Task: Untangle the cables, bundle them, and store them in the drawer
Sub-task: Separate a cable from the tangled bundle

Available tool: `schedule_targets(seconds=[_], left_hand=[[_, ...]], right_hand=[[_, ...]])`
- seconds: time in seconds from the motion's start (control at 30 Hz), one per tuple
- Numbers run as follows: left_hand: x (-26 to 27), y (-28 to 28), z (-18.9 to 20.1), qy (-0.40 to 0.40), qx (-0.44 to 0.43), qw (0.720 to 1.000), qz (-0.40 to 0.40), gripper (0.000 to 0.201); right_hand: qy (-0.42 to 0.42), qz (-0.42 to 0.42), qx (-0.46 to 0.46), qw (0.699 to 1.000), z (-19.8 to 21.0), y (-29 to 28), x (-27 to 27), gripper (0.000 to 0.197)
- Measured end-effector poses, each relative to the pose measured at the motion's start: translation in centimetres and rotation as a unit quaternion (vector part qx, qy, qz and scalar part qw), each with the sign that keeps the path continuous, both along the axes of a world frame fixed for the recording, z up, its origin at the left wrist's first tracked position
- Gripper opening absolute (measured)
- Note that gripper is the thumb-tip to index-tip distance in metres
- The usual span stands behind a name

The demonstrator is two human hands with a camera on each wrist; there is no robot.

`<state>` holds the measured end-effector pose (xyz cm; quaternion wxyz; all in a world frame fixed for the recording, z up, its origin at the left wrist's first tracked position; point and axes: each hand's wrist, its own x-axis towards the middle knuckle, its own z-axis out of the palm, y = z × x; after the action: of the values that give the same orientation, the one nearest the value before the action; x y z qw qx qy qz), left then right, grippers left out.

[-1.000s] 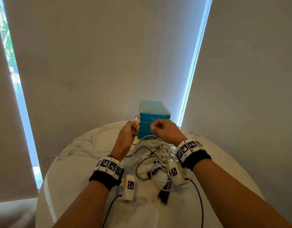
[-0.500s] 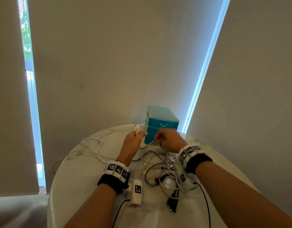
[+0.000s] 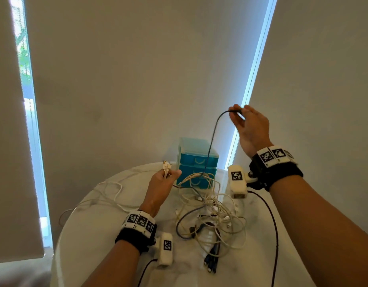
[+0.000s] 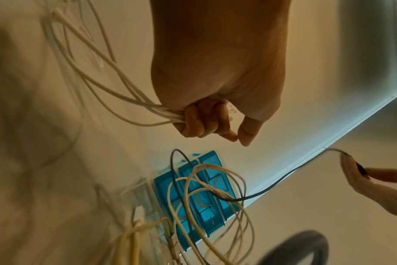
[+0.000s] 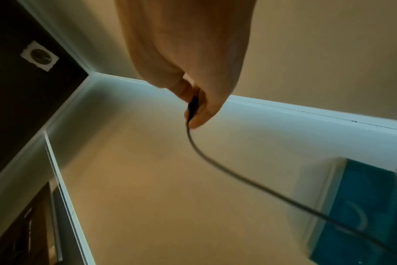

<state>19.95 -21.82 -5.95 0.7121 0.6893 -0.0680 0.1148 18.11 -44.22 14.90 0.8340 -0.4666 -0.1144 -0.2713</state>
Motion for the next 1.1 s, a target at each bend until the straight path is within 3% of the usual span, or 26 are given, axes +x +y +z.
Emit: schedule_targets(seconds=[0.17, 0.3, 0.47, 0.6, 0.7, 0.77, 0.87, 1.1], left_hand=[[-0.3, 0.0, 0.0, -0.059, 0.004, 0.998, -0.015, 0.03], [-1.7, -0.2, 1.1, -0.073, 0.017, 0.996, -0.054, 0.027], [-2.1, -1.1, 0.7, -0.05, 0.062, 0.988, -0.132, 0.024], [-2.4, -1.4, 0.9, -0.057, 0.113, 0.974, -0.187, 0.02], [-2.7, -1.5, 0.8, -0.051, 0.156, 0.957, -0.24, 0.016], [-2.8, -1.7, 0.6, -0.036, 0.166, 0.948, -0.269, 0.009], [-3.0, -1.8, 0.5, -0.031, 0.178, 0.946, -0.268, 0.021], [-2.4, -2.9, 0.0, -0.056, 0.169, 0.944, -0.278, 0.035]], right_hand=[[0.046, 0.061, -0.031, 0.997, -2.6, 2.4, -2.1, 0.031], [0.098, 0.083, -0.036, 0.991, -8.6, 3.3, -2.6, 0.032], [0.123, 0.125, 0.103, 0.979, -13.7, 2.7, -2.6, 0.033], [0.128, 0.1, 0.161, 0.973, -16.0, 2.4, -2.4, 0.034], [0.124, 0.07, 0.198, 0.97, -17.5, 1.9, -2.5, 0.038], [0.122, 0.065, 0.197, 0.971, -18.3, 1.7, -2.8, 0.025], [0.136, 0.076, 0.19, 0.969, -18.7, 1.5, -3.0, 0.012], [0.044, 0.246, 0.269, 0.93, -16.6, 1.4, -4.5, 0.017]])
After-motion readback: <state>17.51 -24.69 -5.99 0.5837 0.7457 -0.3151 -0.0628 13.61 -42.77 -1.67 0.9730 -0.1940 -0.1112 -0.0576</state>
